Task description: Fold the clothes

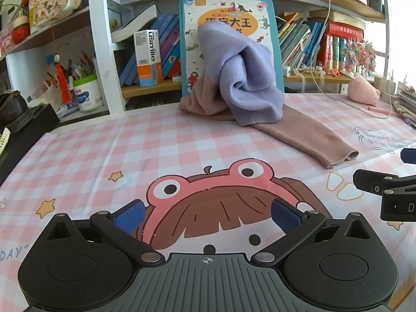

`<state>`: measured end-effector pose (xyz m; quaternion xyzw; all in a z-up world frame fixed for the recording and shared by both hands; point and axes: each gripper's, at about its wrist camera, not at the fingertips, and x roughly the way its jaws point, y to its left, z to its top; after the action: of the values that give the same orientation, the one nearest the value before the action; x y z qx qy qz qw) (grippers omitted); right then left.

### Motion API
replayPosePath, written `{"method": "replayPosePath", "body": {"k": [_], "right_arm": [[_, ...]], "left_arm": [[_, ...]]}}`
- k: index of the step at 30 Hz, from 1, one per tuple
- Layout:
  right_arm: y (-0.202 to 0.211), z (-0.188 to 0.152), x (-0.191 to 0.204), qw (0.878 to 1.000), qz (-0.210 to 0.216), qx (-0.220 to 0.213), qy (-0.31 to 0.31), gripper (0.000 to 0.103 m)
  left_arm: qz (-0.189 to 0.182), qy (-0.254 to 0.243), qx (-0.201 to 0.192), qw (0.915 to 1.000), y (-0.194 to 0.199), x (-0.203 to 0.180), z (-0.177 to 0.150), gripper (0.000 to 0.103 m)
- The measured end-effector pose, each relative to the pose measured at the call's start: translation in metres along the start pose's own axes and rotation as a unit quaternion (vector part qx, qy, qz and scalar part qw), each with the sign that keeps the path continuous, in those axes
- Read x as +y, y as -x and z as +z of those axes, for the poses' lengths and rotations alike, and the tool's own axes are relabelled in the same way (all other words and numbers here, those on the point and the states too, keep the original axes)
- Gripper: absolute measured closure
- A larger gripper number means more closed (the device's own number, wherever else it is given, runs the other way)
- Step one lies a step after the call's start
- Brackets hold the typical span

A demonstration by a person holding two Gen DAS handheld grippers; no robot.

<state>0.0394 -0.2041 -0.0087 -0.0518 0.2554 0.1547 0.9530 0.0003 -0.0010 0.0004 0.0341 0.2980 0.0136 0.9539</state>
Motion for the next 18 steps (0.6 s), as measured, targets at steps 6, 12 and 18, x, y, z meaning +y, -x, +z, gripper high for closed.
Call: {"method": "replayPosePath", "body": {"k": [6,12,18], "right_arm": [[-0.0003,-0.0004,0.0013,1.0,-0.001,0.001,0.001,0.0],[-0.0008,-0.0003,0.0017,1.0,-0.002,0.004,0.001,0.0],[-0.0016,-0.0003,0.0003,1.0,-0.002,0.007,0.002,0.0]], "left_arm": [[-0.005,-0.001,-0.001,1.0,-0.0007,0.0011,0.0023,0.0],[0.0,-0.002,0.003,1.0,-0.0033,0.0012,-0.0001,0.0],[0.003,-0.003,0.006,1.0,-0.0019,0.0,0.0022,0.0]]}}
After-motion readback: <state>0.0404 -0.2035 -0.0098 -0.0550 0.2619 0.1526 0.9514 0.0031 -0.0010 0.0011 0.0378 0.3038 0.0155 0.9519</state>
